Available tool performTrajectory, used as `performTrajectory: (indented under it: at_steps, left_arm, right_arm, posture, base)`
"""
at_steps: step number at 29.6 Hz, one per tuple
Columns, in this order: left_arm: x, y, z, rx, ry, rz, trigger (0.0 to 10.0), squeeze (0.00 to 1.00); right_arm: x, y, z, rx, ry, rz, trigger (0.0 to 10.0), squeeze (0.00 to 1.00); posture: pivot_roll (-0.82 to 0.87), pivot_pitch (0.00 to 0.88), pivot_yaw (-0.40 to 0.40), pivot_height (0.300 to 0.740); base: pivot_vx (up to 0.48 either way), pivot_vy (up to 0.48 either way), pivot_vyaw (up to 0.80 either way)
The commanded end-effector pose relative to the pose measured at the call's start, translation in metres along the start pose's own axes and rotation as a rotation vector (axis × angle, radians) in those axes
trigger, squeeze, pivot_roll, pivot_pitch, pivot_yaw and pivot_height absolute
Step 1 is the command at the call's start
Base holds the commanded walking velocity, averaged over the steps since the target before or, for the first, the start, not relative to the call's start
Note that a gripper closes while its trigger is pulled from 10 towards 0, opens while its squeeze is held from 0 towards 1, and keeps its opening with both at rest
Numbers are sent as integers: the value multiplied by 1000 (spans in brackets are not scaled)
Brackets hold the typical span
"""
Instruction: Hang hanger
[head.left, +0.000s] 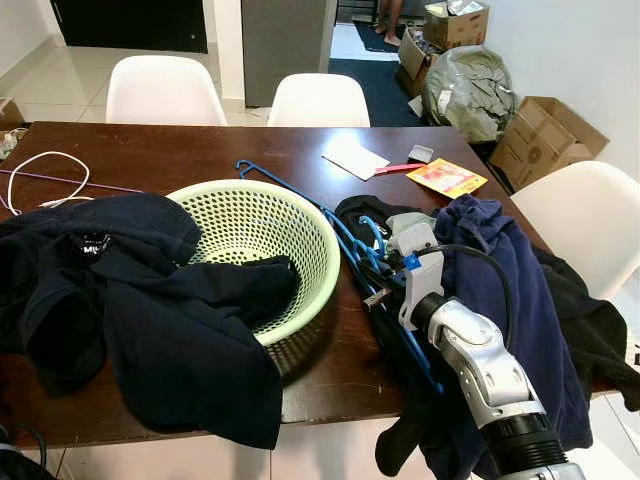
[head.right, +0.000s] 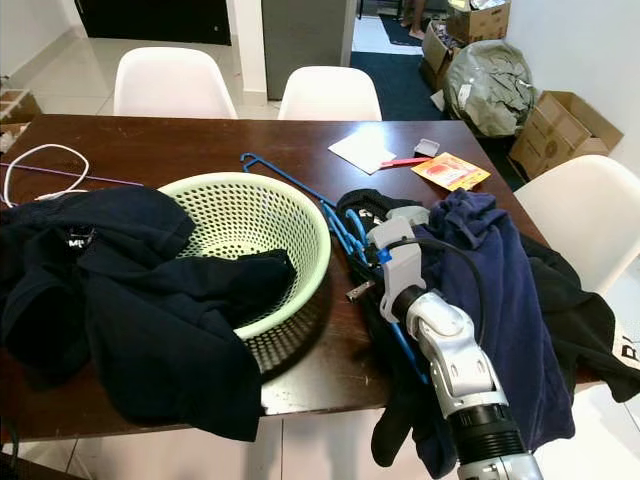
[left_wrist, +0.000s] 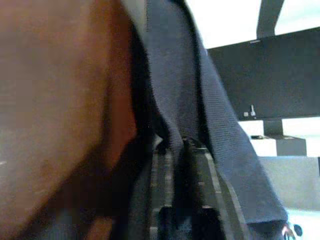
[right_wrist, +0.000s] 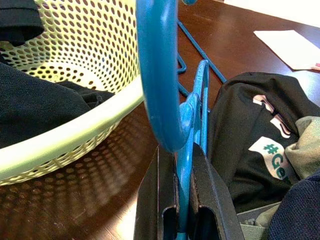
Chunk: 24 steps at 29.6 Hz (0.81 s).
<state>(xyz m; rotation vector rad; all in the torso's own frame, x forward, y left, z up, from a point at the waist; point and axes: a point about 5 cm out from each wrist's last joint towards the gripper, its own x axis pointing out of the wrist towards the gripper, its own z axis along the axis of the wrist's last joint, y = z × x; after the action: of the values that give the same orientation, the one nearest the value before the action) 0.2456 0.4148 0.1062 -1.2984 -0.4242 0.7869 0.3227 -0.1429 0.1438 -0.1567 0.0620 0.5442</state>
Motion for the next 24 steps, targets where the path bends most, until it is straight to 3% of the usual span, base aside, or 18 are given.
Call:
performTrajectory:
  at_steps: [1, 6, 8, 10, 12, 13, 14, 15, 16, 17, 18, 19, 20, 21, 22, 23, 24]
  left_arm:
    - [-2, 8, -2, 25, 18, 39, 0, 0]
    - [4, -12, 17, 111, -29, -29, 0, 0]
    - [7, -36, 27, 178, -55, -112, 0, 0]
    - [8, -42, 29, 192, -60, -132, 0, 0]
    - [6, -90, 31, 312, -40, -327, 0, 0]
    - [6, -90, 31, 312, -40, -327, 0, 0]
    - [2, -112, 28, 365, -26, -417, 0, 0]
    - [-11, -157, 22, 422, -6, -601, 0, 0]
    - [-11, -157, 22, 422, -6, -601, 0, 0]
    - [-35, -212, 15, 314, 30, -803, 0, 0]
    - [-56, -246, 12, 236, 64, -943, 0, 0]
    - [-56, -246, 12, 236, 64, -943, 0, 0]
    - [-106, -303, 4, 237, 118, -1258, 0, 0]
    - [-106, -303, 4, 237, 118, -1258, 0, 0]
    - [-142, -330, 0, 255, 151, -1457, 0, 0]
    - [-142, -330, 0, 255, 151, -1457, 0, 0]
    - [-178, -351, -12, 286, 201, -1633, 0, 0]
  right_arm:
    - [-4, 1, -14, 17, 61, -5, 10000, 0]
    - [-4, 1, -14, 25, 60, -7, 10000, 0]
    - [-3, 1, -15, 31, 58, -8, 10000, 0]
    - [-3, 1, -15, 32, 58, -8, 10000, 0]
    - [-1, 3, -15, 42, 54, -10, 10000, 0]
    - [-1, 3, -15, 42, 54, -10, 10000, 0]
    - [-1, 3, -15, 47, 52, -12, 10000, 0]
    - [0, 4, -15, 53, 49, -13, 10000, 0]
    - [0, 4, -15, 53, 49, -13, 10000, 0]
    - [1, 5, -15, 57, 47, -14, 10000, 0]
    - [2, 6, -15, 60, 46, -15, 10000, 0]
    - [2, 6, -15, 60, 46, -15, 10000, 0]
    - [4, 7, -15, 62, 44, -15, 10000, 0]
    - [4, 7, -15, 62, 44, -15, 10000, 0]
    - [4, 7, -15, 63, 43, -15, 10000, 0]
    - [4, 7, -15, 63, 43, -15, 10000, 0]
    - [5, 7, -15, 75, 38, -21, 10000, 0]
  posture:
    - [-4, 125, -96, 740]
    - [3, 126, -91, 740]
    - [12, 124, -85, 740]
    - [12, 124, -85, 740]
    - [23, 119, -75, 740]
    - [23, 119, -75, 740]
    - [25, 118, -73, 740]
    - [30, 112, -69, 740]
    - [30, 112, -69, 740]
    - [31, 111, -66, 740]
    - [32, 110, -66, 740]
    - [32, 110, -66, 740]
    - [45, 105, -59, 740]
    - [45, 105, -59, 740]
    - [45, 105, -59, 740]
    - [45, 105, -59, 740]
    - [55, 95, -44, 740]
  base:
    - [0, 0, 0]
    - [0, 0, 0]
    - [0, 0, 0]
    - [0, 0, 0]
    - [0, 0, 0]
    - [0, 0, 0]
    - [0, 0, 0]
    - [0, 0, 0]
    - [0, 0, 0]
    - [0, 0, 0]
    - [0, 0, 0]
    - [0, 0, 0]
    - [0, 0, 0]
    - [0, 0, 0]
    - [0, 0, 0]
    - [0, 0, 0]
    - [0, 0, 0]
